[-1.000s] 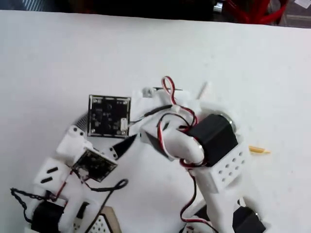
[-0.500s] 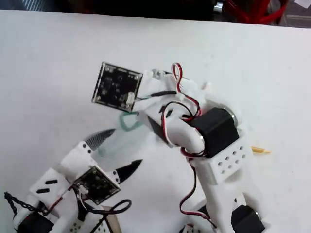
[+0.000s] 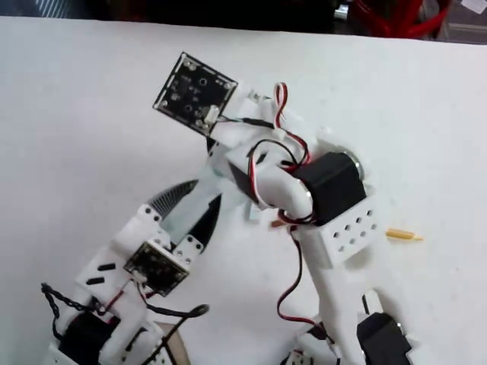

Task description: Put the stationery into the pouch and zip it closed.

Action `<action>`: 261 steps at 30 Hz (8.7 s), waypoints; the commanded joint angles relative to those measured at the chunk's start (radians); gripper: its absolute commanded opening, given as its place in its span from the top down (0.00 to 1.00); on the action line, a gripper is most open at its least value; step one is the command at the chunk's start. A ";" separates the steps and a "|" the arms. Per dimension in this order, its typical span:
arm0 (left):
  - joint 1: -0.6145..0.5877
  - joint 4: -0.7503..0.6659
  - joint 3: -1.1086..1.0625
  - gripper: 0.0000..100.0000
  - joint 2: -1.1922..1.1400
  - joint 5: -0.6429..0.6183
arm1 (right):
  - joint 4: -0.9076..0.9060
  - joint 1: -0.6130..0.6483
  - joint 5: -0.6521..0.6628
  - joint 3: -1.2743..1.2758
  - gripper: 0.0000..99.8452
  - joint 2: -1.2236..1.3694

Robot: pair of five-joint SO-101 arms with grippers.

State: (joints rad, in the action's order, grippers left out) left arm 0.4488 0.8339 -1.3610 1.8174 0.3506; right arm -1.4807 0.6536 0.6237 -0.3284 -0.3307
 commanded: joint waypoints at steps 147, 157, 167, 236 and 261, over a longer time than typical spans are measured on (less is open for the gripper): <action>-0.188 -0.661 0.117 0.96 -0.880 -0.327 | 0.621 -0.262 -0.387 0.330 0.98 0.021; -0.185 -0.466 0.112 0.96 -0.668 -0.265 | 0.685 -0.295 -0.385 0.293 0.98 0.081; -0.143 -0.471 0.080 0.96 -0.647 -0.256 | 0.575 -0.410 -0.486 0.043 0.98 0.314; -0.139 -0.514 0.051 0.96 -0.647 -0.222 | -0.171 -0.074 -0.603 -0.519 0.85 0.366; -0.139 -0.512 0.049 0.96 -0.647 -0.222 | -0.162 -0.088 -0.603 -0.528 0.98 0.473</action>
State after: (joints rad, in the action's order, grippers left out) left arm 0.3015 0.3460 -1.3165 1.1515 0.1189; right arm -1.6586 0.5708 0.0176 -0.8424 0.1419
